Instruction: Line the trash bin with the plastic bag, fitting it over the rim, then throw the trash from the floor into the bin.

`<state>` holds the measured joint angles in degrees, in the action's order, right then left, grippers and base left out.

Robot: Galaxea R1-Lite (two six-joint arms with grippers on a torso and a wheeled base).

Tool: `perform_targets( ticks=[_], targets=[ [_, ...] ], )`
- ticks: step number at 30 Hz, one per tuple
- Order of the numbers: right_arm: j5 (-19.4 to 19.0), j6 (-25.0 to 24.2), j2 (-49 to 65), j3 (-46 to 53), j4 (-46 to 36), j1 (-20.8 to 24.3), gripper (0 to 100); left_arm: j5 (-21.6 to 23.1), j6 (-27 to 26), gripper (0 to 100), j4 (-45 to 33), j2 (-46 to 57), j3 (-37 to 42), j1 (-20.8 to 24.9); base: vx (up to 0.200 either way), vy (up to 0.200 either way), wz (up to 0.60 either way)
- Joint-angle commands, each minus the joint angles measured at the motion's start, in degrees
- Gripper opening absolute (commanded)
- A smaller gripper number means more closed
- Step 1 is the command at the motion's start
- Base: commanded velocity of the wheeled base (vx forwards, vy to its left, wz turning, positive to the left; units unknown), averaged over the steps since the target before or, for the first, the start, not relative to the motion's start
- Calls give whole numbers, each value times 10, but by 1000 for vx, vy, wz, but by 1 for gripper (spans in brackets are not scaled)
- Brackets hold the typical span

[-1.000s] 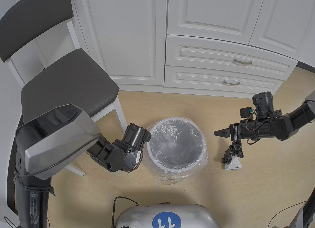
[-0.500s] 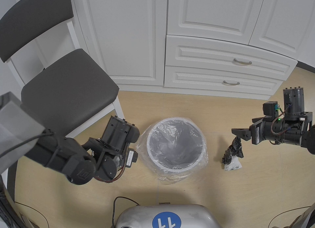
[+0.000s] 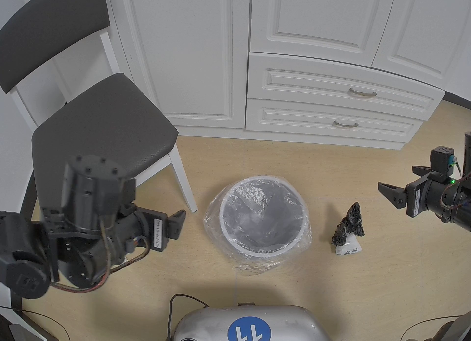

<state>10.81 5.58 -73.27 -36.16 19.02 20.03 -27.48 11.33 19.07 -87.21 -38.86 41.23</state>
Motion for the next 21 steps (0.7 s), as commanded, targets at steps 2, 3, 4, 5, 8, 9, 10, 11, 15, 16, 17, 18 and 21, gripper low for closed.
perform_targets(
  ticks=[2, 3, 4, 5, 8, 9, 10, 11, 15, 16, 17, 18, 21],
  targets=[
    [61, 1, 42, -1, -20, 14, 100, 15, 24, 100, 32, 137, 45, -2, 0, 0, 0],
    [71, 2, 39, -1, -26, 13, 100, 15, 30, 100, 37, 142, 47, -4, 0, 0, 0],
    [99, 6, 32, -2, -33, 16, 100, 15, 35, 100, 45, 152, 52, -8, 0, 0, 0],
    [131, 14, 27, -3, -35, 19, 100, 15, 34, 100, 53, 164, 57, -12, 0, 0, 0],
    [159, 23, 21, -3, -33, 19, 100, 15, 33, 100, 58, 175, 64, -17, 0, 0, 0],
    [213, 35, -7, -4, -27, 19, 100, 16, 26, 100, 75, 222, 85, -17, 0, 0, 0],
    [214, 34, -13, -5, -22, 19, 100, 16, 26, 100, 77, 232, 89, -18, 0, 0, 0],
    [212, 34, -18, -5, -16, 19, 100, 17, 27, 100, 77, 238, 89, -18, 0, 0, 0],
    [185, 21, -63, -8, 52, 15, 100, 23, 17, 100, 77, 250, 88, -28, 0, 0, 0],
    [182, 16, -68, -7, 65, 16, 100, 23, 13, 100, 78, 252, 89, -33, 0, 0, 0],
    [182, 16, -68, -7, 65, 16, 100, 23, 13, 100, 78, 252, 89, -33, 0, 0, 0],
    [170, -5, -89, 0, 111, 25, 100, 23, -3, 100, 78, 261, 95, -43, 0, 0, 0],
    [166, -17, -101, 3, 127, 27, 100, 23, -9, 100, 78, 265, 98, -43, 0, 0, 0]
  ],
)
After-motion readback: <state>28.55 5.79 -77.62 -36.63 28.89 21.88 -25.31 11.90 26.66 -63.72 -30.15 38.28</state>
